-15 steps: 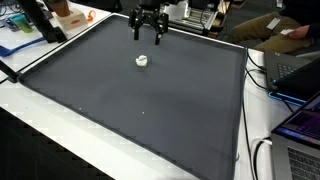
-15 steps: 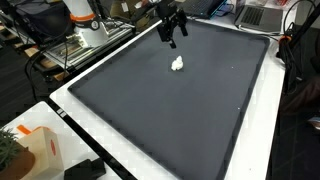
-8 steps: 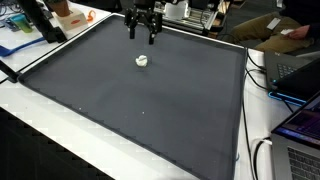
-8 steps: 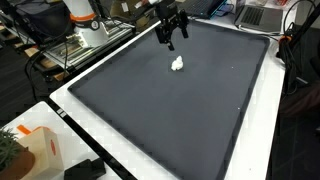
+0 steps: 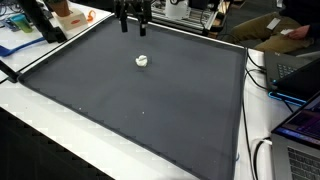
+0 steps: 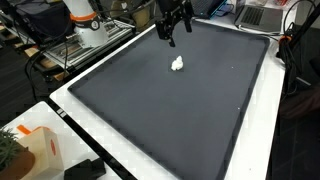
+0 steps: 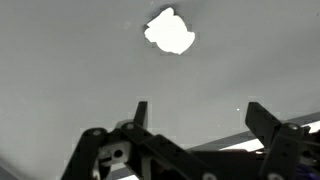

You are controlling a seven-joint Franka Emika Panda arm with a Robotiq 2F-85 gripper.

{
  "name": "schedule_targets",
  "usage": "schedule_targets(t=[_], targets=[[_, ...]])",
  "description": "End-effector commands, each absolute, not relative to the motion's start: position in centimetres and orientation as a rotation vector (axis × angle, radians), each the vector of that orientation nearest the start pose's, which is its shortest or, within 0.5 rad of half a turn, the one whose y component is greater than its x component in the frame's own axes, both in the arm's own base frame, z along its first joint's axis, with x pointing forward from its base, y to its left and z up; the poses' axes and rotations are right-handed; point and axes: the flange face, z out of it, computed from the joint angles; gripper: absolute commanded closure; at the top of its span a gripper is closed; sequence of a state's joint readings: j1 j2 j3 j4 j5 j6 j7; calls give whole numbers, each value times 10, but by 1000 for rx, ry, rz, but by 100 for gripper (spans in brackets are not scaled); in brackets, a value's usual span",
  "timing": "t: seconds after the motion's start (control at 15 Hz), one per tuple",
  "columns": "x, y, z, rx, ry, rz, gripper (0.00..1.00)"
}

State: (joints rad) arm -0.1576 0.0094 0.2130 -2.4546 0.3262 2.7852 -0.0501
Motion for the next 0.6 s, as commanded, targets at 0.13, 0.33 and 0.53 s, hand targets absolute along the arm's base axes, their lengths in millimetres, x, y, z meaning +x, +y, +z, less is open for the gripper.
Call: schedule_targets(t=[0.13,0.33,0.53], targets=[[512,-21,338,-2938,314,-416,0],[514,-32,341,-2944,328,-408,0],[514,-28,340,-2945,316,-405,0]])
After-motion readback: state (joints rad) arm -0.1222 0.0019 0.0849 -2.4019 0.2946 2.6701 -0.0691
